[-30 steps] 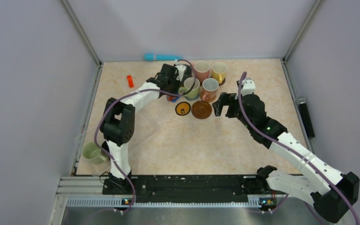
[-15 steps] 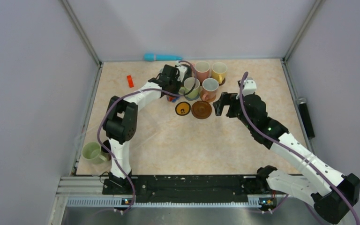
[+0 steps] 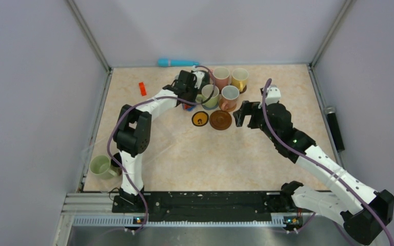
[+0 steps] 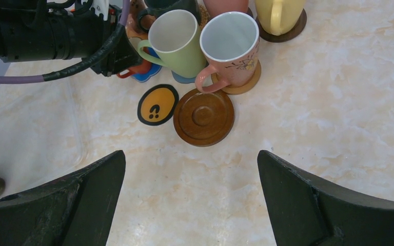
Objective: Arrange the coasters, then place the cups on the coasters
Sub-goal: Place the cup on the coaster.
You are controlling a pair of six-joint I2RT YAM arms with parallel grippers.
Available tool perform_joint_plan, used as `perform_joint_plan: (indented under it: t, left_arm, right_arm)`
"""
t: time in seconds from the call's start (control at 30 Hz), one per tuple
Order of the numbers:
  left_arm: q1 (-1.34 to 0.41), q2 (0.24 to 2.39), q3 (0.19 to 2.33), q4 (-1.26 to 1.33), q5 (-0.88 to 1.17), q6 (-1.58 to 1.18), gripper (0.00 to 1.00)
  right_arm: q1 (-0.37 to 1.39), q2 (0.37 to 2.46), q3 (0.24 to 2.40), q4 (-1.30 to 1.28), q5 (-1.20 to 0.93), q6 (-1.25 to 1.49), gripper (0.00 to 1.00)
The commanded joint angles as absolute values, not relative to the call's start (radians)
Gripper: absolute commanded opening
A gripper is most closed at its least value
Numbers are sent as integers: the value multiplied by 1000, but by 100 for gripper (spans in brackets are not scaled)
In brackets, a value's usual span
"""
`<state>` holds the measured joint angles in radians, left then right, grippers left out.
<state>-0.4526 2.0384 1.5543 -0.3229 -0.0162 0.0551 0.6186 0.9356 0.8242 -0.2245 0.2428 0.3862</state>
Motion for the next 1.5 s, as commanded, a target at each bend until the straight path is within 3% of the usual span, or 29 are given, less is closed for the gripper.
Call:
perform_joint_plan:
  t: [0.0,0.27,0.4,0.47,0.63,0.67,0.7,1.2,1.47]
  left_arm:
    - [-450,2031,1595,-287,-38,44,27]
    - [-451,1930,1567,-322,-54,-27,42]
    - [-448,1843,1534,-338,-119,-84,56]
    - [-449,1800,1525,-357,-146,-95,70]
    - [-448,1686,1502,-454,-234,-129,80]
    - [-446,1658,1492,-475,-243,-135,93]
    - [-444,1626,1477,-495,-246,-137,98]
    - [-294,1024,1092,-674,-446,-432,99]
    - [-178,873,953,-831,-553,-626,99]
  right_arm:
    - [611,910,818,-193,257,384,99]
    - [611,915,816,-191,249,386,99]
    - [611,916,811,-184,238,387,99]
    - [611,918,808,-179,233,388,99]
    - [611,923,807,-178,230,389,99]
    - [611,922,805,-175,233,388,99]
    - [610,923,804,-172,234,386,99]
    - [610,924,798,-166,226,386,99]
    - [609,949,799,-164,216,385,99]
